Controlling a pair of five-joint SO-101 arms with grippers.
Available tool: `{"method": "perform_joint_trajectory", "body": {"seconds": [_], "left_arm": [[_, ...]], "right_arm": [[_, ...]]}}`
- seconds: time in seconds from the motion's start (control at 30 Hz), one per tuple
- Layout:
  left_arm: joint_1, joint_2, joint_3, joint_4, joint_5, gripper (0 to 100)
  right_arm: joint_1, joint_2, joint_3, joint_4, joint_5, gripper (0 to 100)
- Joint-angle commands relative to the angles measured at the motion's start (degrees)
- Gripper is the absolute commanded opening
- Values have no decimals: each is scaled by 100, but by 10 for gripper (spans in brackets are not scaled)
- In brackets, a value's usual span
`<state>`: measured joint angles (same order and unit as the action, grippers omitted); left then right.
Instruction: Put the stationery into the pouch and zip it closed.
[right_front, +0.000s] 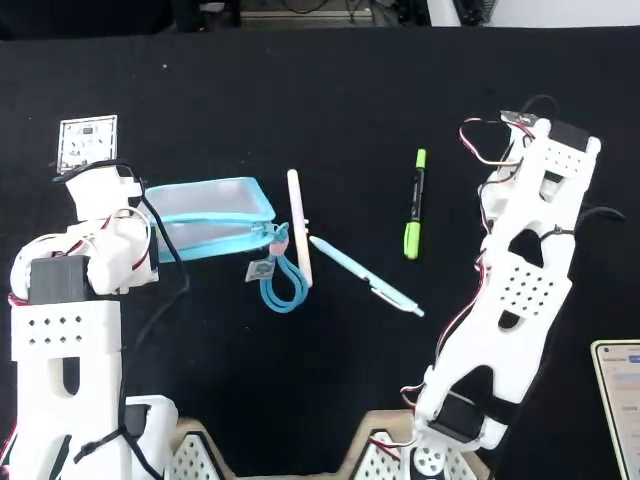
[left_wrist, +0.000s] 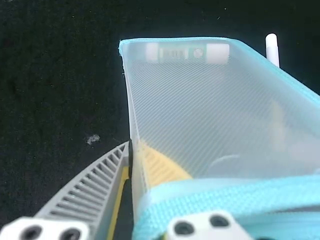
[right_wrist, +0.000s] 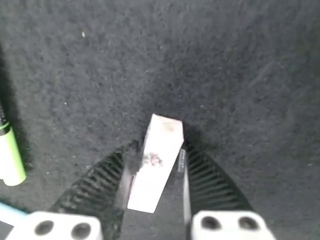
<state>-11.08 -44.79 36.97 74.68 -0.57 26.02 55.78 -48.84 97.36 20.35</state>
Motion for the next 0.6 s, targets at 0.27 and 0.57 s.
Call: {"method": "perform_joint_trajectory", "body": {"seconds": [0.27,0.57], "left_arm": [[-92,35,171,9,70,30],[-57,35,171,9,62,30]], "right_arm": [[88,-303,-1059,387,18,11],[-290,-2062,954,352,79,11]]}}
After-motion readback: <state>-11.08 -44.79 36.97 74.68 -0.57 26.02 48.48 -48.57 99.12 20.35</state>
